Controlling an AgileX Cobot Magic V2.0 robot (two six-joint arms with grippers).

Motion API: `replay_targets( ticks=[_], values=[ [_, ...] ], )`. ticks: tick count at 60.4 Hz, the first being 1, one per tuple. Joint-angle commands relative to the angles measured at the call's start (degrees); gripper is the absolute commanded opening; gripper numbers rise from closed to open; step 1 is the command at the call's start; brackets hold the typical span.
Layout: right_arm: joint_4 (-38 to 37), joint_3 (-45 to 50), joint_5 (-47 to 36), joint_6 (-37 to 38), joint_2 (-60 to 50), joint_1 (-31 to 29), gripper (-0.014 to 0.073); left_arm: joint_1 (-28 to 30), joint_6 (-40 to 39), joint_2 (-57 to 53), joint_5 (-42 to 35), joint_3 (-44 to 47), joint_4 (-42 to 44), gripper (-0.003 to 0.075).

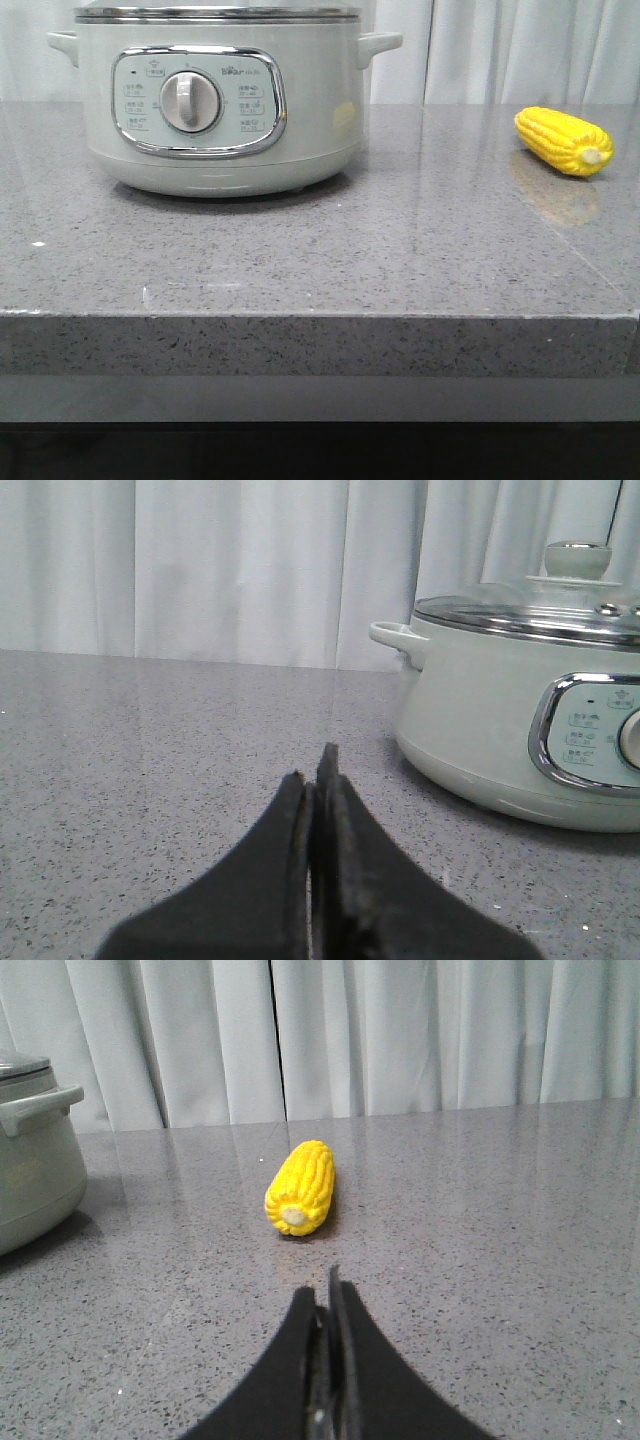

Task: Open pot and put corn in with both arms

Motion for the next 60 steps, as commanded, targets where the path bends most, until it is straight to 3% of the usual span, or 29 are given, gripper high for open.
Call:
replay_targets(
  ticks=[1, 24, 41, 60],
  values=[
    [-0.6, 0.0, -4.8, -0.2, -1.3, -0.3, -0.0067, 0.1, -0.3, -1.1, -4.4, 0.2, -0.5, -0.0020],
    [-0.6, -2.5, -4.8, 0.0, -1.3, -0.3, -0.0067, 0.1, -0.3, -1.1, -12.4, -2.2, -1.3, -0.0020],
    [-0.7, -18.1, 6.5, 0.0, 0.0, -0.3, -0.0067, 0.1, -0.3, 0.5, -0.1, -17.4, -1.7, -0.0020],
    [-0.7, -35.4, 18.8, -0.1, 12.2, -0.3, -0.0067, 0.1, -0.3, 13.1, 15.6, -36.0, -1.7, -0.0020]
  ],
)
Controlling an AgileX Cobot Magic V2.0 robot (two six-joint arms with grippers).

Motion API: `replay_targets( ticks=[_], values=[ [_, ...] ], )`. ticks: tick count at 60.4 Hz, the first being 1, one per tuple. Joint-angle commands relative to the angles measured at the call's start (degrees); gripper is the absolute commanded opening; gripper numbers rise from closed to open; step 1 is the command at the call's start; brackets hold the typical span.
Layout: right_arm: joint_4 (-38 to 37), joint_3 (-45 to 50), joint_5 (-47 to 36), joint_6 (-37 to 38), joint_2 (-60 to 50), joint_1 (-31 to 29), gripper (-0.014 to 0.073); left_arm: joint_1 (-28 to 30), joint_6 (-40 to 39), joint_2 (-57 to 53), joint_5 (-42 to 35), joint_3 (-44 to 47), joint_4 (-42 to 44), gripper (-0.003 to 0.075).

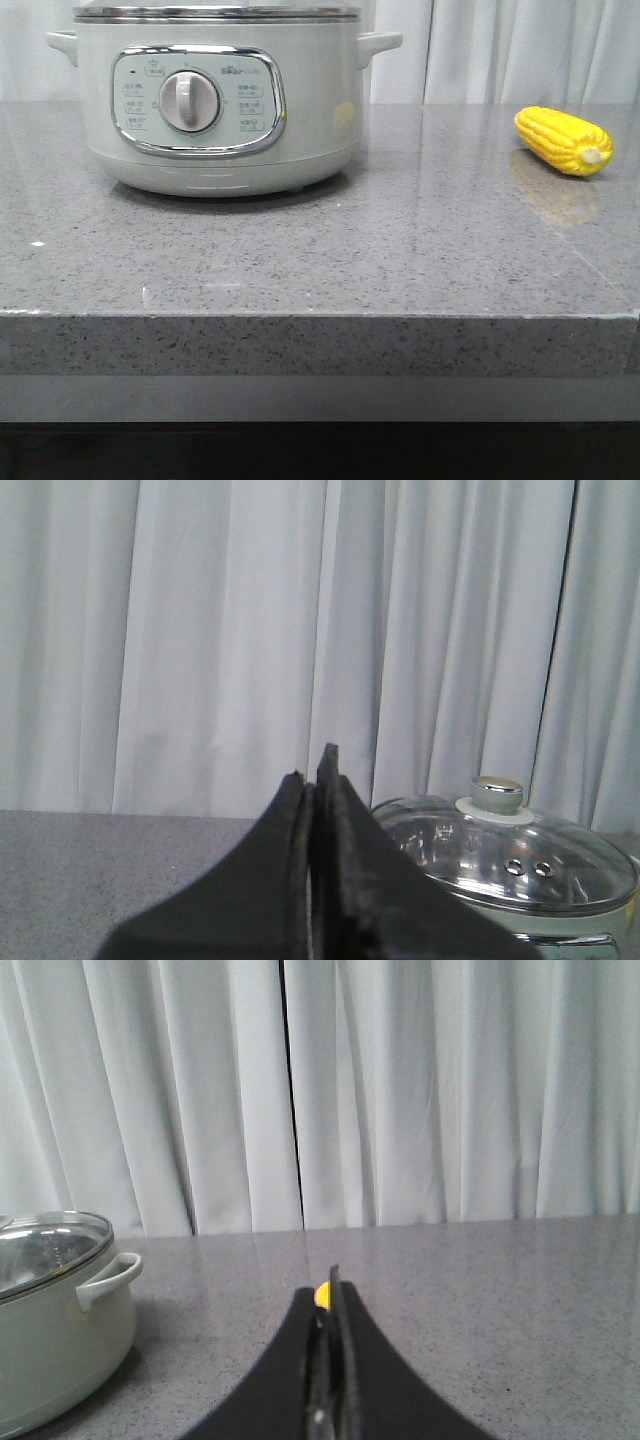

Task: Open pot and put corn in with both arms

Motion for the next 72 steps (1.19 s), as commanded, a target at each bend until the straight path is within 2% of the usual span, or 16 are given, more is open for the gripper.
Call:
replay_targets(
  ticks=[1, 12, 32, 48, 52, 55, 62, 65, 68, 72],
  values=[
    [-0.7, -5.1, 0.1, -0.1, 4.6, -0.3, -0.0067, 0.1, -0.3, 5.1, 1.9, -6.4, -0.5, -0.0020],
    [-0.8, -8.7, 6.2, -0.1, 11.5, -0.3, -0.0067, 0.1, -0.2, 14.0, 12.6, -12.8, -0.5, -0.0020],
    [-0.8, -8.7, 8.8, -0.1, 19.0, -0.3, -0.0067, 0.1, -0.2, 22.5, 13.6, -12.4, -0.5, -0.0020],
    [-0.8, -8.6, 9.9, -0.1, 19.7, -0.3, -0.0049, 0.1, -0.2, 24.9, 13.0, -12.4, 0.0, -0.0006],
    [-1.1, -8.6, 9.9, -0.1, 19.7, -0.3, 0.0036, 0.1, -0.1, 25.0, 12.4, -12.4, 0.6, 0.0048],
    [-1.6, -8.6, 10.0, -0.1, 19.7, -0.3, 0.0139, 0.1, -0.1, 25.0, 11.6, -12.4, 1.0, 0.0123],
    [-1.9, -8.6, 10.5, -0.1, 19.7, -0.3, 0.0437, 0.1, -0.1, 25.0, 9.6, -12.4, 1.0, 0.0389],
    [-1.9, -8.6, 10.7, -0.1, 19.7, -0.3, 0.0547, 0.1, -0.1, 25.2, 8.6, -12.4, 0.7, 0.0470],
    [-1.9, -8.6, 10.7, -0.1, 19.7, -0.3, 0.0598, 0.1, -0.1, 25.5, 7.0, -12.5, -0.6, 0.0495],
    [-1.9, -8.6, 10.7, -0.1, 19.7, -0.3, 0.0604, 0.0, -0.1, 26.6, 5.3, -12.9, -2.3, 0.0493]
  ],
)
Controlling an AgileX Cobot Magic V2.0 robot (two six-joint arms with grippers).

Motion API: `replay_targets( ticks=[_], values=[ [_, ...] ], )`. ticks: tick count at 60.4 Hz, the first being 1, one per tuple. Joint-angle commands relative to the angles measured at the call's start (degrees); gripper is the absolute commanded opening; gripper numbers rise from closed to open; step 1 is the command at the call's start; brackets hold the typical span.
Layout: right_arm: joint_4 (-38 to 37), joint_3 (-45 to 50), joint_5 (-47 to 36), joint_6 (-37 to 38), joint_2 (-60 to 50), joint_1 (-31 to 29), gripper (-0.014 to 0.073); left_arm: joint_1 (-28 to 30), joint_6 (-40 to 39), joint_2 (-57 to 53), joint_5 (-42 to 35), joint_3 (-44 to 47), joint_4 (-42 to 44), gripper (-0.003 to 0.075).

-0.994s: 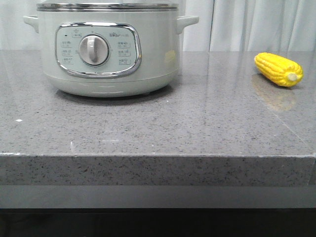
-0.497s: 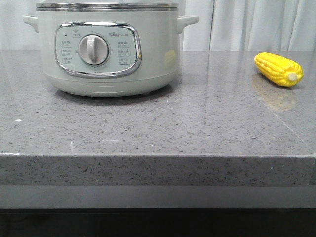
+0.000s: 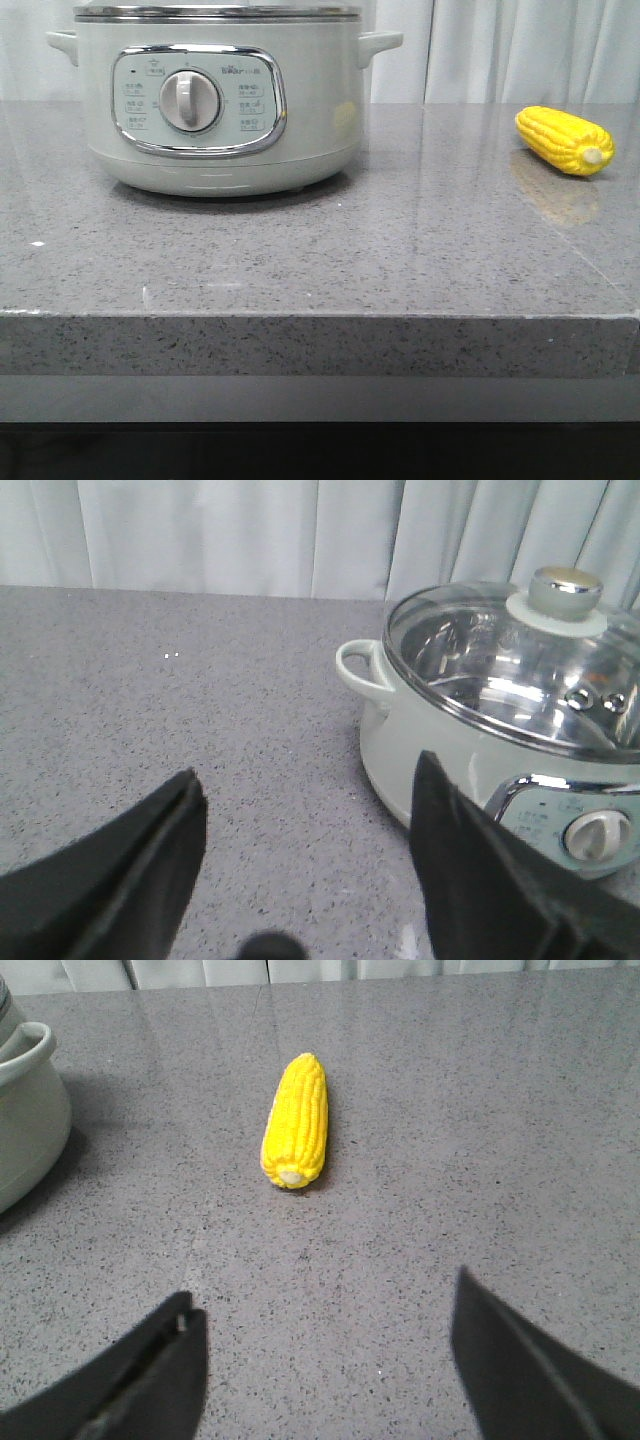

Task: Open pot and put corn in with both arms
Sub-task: 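Grasp the silver knob of the glass lid with the left gripper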

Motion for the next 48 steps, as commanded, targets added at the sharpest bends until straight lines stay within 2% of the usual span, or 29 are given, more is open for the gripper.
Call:
replay_targets(
  ticks=[1, 11, 31, 48],
  values=[
    [-0.8, -1.9, -3.9, -0.3, 0.7, -0.3, 0.0603, -0.2, 0.0, 2.1, -7.4, -2.3, -2.6, 0.0493],
    [-0.8, -1.9, -3.9, -0.3, 0.7, -0.3, 0.0602, -3.7, 0.2, 6.6, -9.5, -6.0, -2.7, 0.0493],
    [-0.8, -1.9, -4.0, -0.3, 0.7, -0.3, 0.0602, -15.3, 2.8, 21.9, -16.6, -16.2, -2.7, 0.0493],
    [-0.8, -1.9, -4.4, -0.3, 0.7, -0.3, 0.0602, -21.5, 2.8, 34.7, -20.4, -24.9, -2.7, 0.0493]
  ],
)
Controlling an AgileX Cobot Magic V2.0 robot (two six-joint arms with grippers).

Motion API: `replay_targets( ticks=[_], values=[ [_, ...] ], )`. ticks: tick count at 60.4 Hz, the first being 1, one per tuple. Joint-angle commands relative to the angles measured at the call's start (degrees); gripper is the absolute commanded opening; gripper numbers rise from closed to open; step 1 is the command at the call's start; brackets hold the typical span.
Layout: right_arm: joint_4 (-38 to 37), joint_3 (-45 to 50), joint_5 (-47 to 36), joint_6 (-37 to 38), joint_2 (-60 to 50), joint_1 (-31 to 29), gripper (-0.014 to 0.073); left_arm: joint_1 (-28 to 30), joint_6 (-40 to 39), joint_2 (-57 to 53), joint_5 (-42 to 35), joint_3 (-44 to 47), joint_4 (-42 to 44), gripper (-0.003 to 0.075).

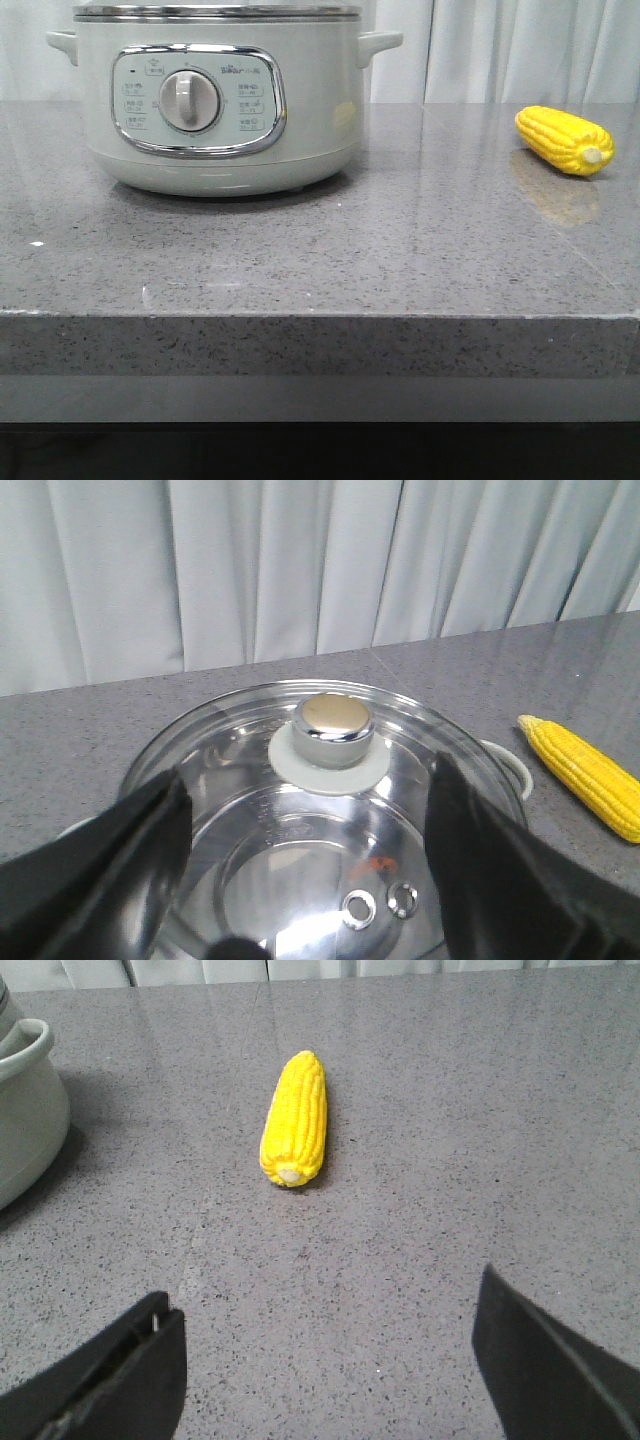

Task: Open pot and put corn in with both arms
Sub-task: 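Grasp the silver knob of the glass lid with the left gripper, then lift the glass lid off the pot with the left gripper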

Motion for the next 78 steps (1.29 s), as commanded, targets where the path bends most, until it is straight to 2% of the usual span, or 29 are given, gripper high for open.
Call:
replay_targets(
  ticks=[1, 34, 69, 73, 78],
  values=[
    [-0.8, -1.9, -4.5, -0.1, 0.7, -0.3, 0.0602, -1.9, 0.0, 3.0, -6.4, -4.6, -0.7, 0.0493],
    [-0.8, -1.9, -4.5, -0.1, 0.7, -0.3, 0.0602, -1.7, -0.1, 22.9, -7.0, -23.1, -0.7, 0.0493],
    [-0.8, -1.9, -4.5, -0.1, 0.7, -0.3, 0.0602, -1.7, -0.2, 30.3, -7.1, -24.8, -0.8, 0.0491],
    [-0.8, -1.9, -4.4, -0.1, 0.7, -0.3, 0.0602, -1.7, -0.2, 30.3, -7.1, -24.8, -0.8, 0.0459],
    [-0.8, -1.9, -4.4, -0.1, 0.7, -0.3, 0.0602, -1.7, -0.2, 30.3, -7.2, -24.8, -0.8, 0.0365]
  ],
)
